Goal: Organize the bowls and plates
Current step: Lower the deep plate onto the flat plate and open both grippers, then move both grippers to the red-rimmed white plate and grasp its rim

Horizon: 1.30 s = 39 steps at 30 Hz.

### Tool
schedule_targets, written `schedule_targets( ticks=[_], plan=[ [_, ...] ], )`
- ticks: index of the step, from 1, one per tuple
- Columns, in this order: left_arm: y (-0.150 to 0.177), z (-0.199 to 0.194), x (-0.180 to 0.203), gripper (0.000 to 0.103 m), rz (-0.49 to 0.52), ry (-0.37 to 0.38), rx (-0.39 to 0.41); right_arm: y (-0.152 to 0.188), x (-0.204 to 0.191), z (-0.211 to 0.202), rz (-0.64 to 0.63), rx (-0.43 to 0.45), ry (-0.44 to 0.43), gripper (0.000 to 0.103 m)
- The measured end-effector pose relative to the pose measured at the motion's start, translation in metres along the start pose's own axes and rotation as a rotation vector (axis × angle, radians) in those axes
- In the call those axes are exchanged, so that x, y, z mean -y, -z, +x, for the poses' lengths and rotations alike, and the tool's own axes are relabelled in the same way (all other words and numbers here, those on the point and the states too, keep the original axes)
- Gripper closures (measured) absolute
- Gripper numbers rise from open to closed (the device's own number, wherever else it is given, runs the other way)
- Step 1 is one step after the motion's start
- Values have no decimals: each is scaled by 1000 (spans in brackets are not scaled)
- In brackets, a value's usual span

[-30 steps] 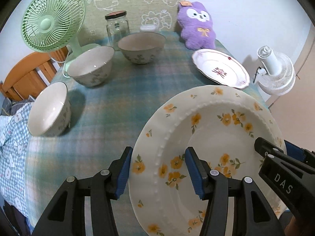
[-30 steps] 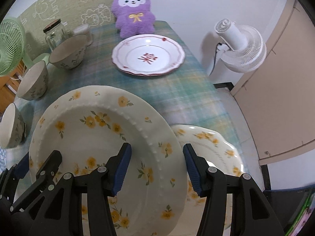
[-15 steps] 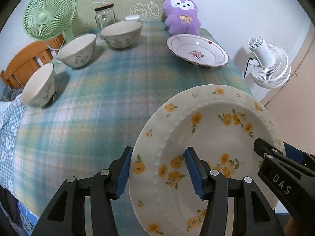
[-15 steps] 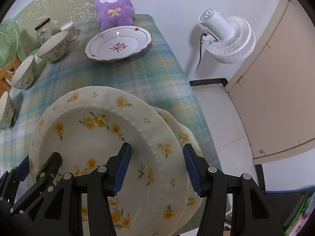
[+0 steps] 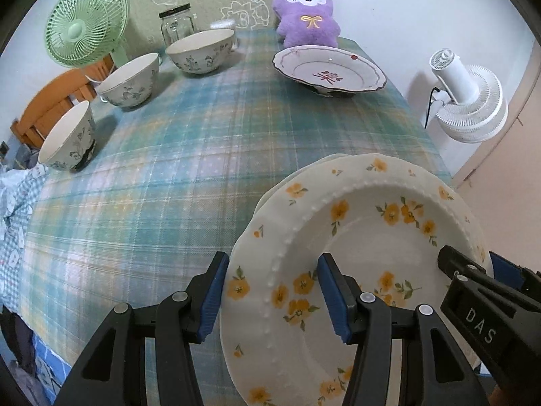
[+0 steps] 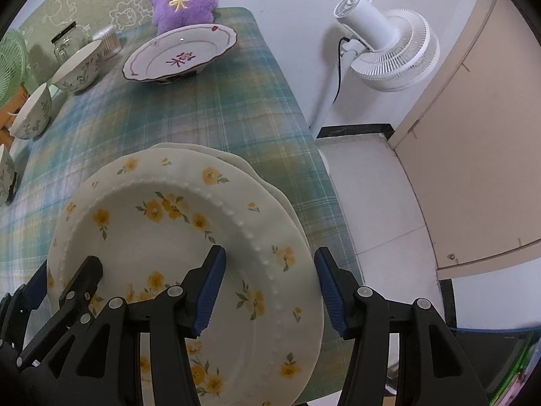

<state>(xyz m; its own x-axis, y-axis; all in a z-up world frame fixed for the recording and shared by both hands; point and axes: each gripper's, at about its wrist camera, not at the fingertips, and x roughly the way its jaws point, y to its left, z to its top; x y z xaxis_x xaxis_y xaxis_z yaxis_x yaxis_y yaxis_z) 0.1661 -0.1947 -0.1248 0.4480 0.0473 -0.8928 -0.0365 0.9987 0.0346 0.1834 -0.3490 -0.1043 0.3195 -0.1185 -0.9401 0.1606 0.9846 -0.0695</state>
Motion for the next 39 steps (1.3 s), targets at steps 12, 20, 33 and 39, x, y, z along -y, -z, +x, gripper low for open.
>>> schedule_targets(
  ticks=[12,20,33,39],
  plan=[
    [0,1,10,51,-13,-62,28,-3,-4,5,-29,16,19,45],
    [-5,4,12,48,-8,-68,46,-9,-4,13,-29,13,3,44],
    [-18,19,5,42,-36,-60,26,-25,-16,20,-73,26,-5,38],
    [-27,20,-2,44,-23,-49,14,-33,-27,21,-87,16,-10,38]
  ],
)
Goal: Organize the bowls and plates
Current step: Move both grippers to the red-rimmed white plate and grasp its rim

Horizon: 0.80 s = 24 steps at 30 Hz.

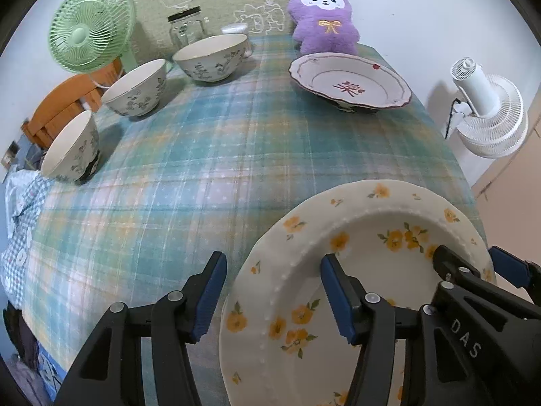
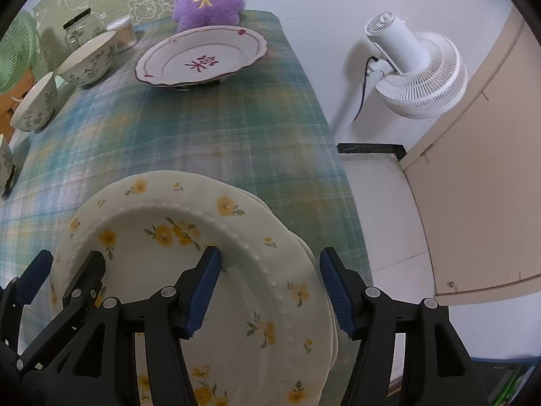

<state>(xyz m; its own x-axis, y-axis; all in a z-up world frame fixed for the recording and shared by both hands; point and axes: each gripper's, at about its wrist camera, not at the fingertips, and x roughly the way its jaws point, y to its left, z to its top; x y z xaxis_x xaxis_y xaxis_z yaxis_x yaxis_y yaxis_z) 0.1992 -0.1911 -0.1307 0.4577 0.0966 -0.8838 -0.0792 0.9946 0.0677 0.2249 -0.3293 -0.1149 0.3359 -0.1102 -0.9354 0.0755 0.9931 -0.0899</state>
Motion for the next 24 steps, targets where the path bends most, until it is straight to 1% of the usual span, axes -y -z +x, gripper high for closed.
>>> schedule_targets(
  ticks=[1,2,5,6,7,9,11,13,14,19,22,24],
  plan=[
    [-3,-3,-2,44,5,24,5,-3,1,-1,13,-11,-2,38],
    [-6,-6,-3,44,11,33,16,-4,2,-3,25,-9,-12,38],
    [-17,-20,-8,39,33,52,61,-11,1,-18,46,22,-26,38],
    [-23,-22,-13,36,30,70,57,-15,-1,-24,41,35,-19,38],
    [-30,-23,-18,35,31,92,43,-19,-2,-30,43,44,-11,38],
    [-43,-27,-24,32,46,125,45,-27,-3,-41,67,59,-31,38],
    [-54,-32,-28,28,70,124,63,-37,-4,-51,79,71,-46,38],
    [-67,-37,-29,28,100,117,79,-47,-6,-60,90,83,-56,38],
    [-75,-41,-31,28,107,126,90,-51,-6,-65,98,96,-59,38],
    [-107,-52,-34,27,116,129,134,-80,-5,-82,118,157,-84,38],
    [-125,-49,-31,27,94,135,137,-99,-2,-80,110,175,-110,38],
    [-132,-46,-29,26,89,125,142,-111,0,-74,91,183,-123,38]
  ],
)
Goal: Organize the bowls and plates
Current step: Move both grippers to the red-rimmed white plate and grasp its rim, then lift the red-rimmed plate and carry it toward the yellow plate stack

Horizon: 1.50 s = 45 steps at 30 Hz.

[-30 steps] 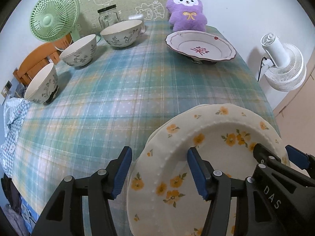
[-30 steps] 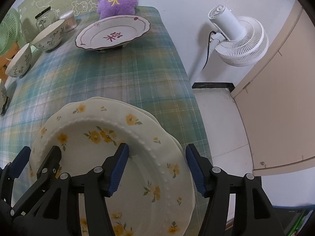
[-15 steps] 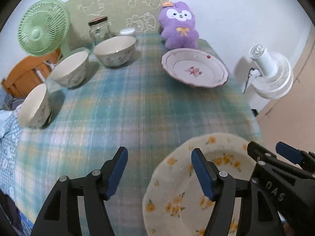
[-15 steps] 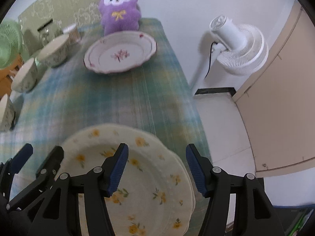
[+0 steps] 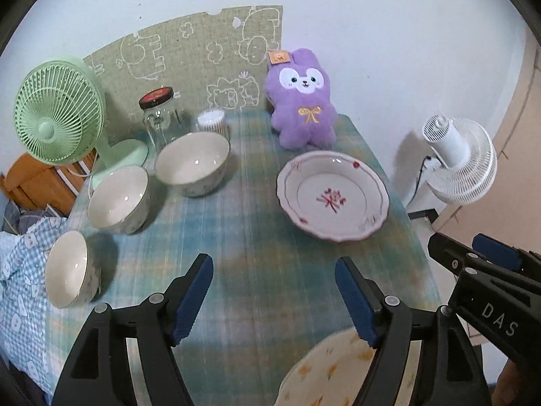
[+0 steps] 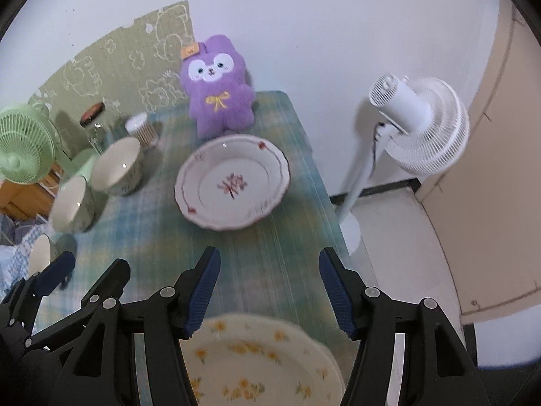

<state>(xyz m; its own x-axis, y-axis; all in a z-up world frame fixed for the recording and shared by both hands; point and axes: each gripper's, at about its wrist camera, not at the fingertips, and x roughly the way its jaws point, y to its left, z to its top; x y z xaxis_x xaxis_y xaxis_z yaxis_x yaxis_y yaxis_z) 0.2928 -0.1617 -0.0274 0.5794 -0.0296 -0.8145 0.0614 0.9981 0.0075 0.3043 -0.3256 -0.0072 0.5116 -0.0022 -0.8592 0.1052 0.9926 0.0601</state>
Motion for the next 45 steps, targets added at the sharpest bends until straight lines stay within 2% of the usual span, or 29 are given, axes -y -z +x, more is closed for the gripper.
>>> schedule_targets(
  ticks=[9,15,20,25,30,39,45],
  plan=[
    [-27,39,24,26,-30,-33,-4,-38,0,45,-83,4,-77,38],
    [-43,73,28,26,-55,-62,-1,-62,4,91,-78,-7,-97,38],
    [-54,105,29,28,-43,-87,0,-77,4,126,-72,-16,-82,38],
    [-62,140,28,31,-45,-87,-32,-85,8,156,-67,-39,-71,38],
    [-66,169,30,42,-40,-71,-78,-89,11,183,-57,-75,-55,39],
    [-64,193,32,49,-30,-92,-115,-88,10,209,-63,-104,-51,47],
    [-66,197,30,49,-37,-90,-110,-90,13,218,-40,-118,-51,50]
  ],
)
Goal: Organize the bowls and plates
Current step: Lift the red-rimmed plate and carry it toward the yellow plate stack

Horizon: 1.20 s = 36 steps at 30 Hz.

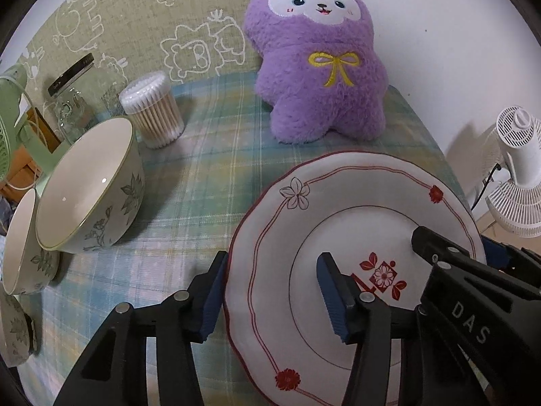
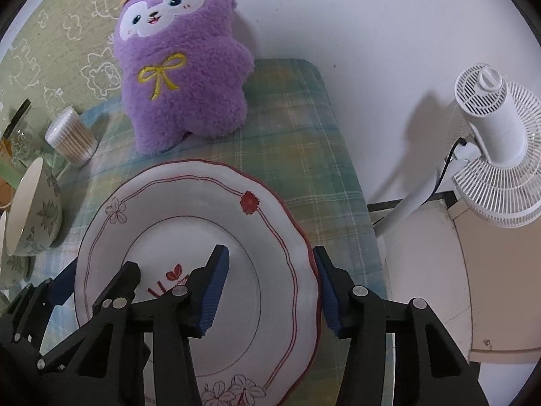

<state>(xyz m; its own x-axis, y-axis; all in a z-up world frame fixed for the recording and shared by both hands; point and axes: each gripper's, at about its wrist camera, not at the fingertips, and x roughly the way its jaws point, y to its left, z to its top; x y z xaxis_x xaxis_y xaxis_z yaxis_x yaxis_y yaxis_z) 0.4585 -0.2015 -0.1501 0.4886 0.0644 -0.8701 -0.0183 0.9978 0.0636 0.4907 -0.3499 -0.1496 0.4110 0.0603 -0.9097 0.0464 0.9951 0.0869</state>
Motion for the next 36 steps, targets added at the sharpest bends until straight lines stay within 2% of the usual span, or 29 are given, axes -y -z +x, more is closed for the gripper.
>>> schedule_targets(
  ticks=[8,15,30,36],
  plan=[
    [3,-5,1,49,9,-3,-12,2,-4,-3,-9,-16,30,50],
    [14,-26,1,50,19,2,-14,17,-6,-25,-7,-13,46,50],
    [56,-97,-18,50,16,42,13,68,-22,-99,11,26,82,50],
    [74,-127,-26,50,64,51,35,95,-28,-130,44,38,86,50]
  ],
)
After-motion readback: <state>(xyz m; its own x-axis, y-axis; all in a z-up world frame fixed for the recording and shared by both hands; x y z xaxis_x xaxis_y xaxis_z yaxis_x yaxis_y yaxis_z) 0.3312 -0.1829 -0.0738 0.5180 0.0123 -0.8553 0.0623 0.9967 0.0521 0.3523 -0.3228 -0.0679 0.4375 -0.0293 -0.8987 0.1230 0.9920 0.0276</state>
